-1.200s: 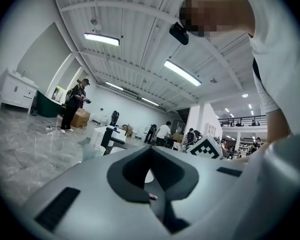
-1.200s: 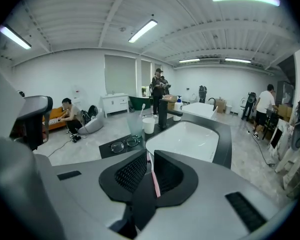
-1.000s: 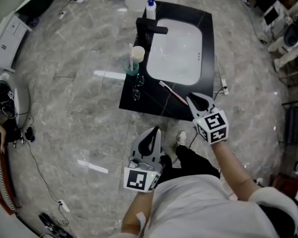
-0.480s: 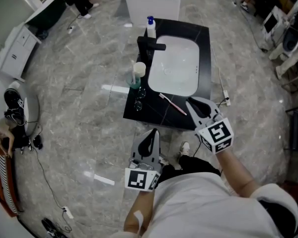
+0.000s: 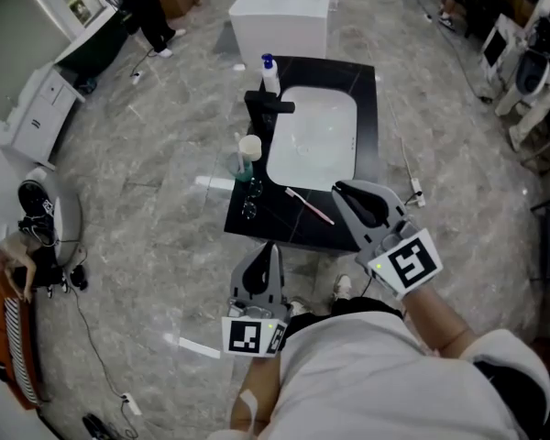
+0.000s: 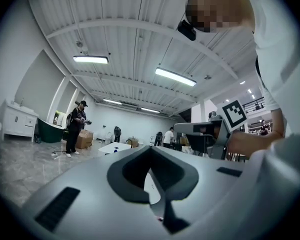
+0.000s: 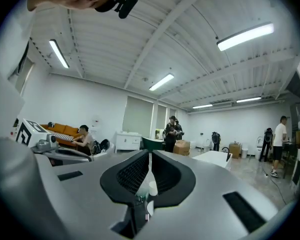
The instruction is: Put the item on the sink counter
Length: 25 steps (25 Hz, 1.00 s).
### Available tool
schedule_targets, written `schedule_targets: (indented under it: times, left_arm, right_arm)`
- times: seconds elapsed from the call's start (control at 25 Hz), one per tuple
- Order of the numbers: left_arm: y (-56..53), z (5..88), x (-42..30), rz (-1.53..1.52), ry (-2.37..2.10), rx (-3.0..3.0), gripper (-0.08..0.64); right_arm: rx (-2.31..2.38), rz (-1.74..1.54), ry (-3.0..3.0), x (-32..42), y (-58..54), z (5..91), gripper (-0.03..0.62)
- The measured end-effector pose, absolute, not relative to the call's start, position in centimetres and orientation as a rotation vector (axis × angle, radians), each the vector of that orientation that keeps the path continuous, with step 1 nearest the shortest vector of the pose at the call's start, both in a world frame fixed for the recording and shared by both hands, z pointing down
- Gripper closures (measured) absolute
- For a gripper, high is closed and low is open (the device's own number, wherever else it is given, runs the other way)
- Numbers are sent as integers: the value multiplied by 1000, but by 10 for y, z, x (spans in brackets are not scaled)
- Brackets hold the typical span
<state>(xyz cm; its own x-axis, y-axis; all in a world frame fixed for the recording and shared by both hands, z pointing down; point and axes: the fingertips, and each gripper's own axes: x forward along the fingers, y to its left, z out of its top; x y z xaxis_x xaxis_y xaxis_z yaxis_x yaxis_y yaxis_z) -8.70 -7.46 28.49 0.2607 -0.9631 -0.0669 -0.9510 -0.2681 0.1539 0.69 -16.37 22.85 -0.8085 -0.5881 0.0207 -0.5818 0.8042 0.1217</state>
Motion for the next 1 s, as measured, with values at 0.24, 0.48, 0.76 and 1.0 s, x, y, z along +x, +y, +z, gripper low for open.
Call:
schedule_targets:
  times: [0.24, 0.48, 0.76, 1.0]
  left_arm:
    - [-66, 273, -78, -198, -1868, 2443, 557]
    - [-70, 266, -73, -202, -1885, 2458, 557]
    - [-78, 265, -56, -189, -1851, 2485, 557]
    - [-76, 261, -56, -168, -1880, 2480, 557]
  right_arm:
    - [959, -173, -3036, 34, -139, 190, 546]
    - [1011, -180, -3067, 70, -124, 174, 546]
    - [1055, -190, -3047, 91, -126, 173, 546]
    - [1048, -191, -3053, 97, -126, 172, 546]
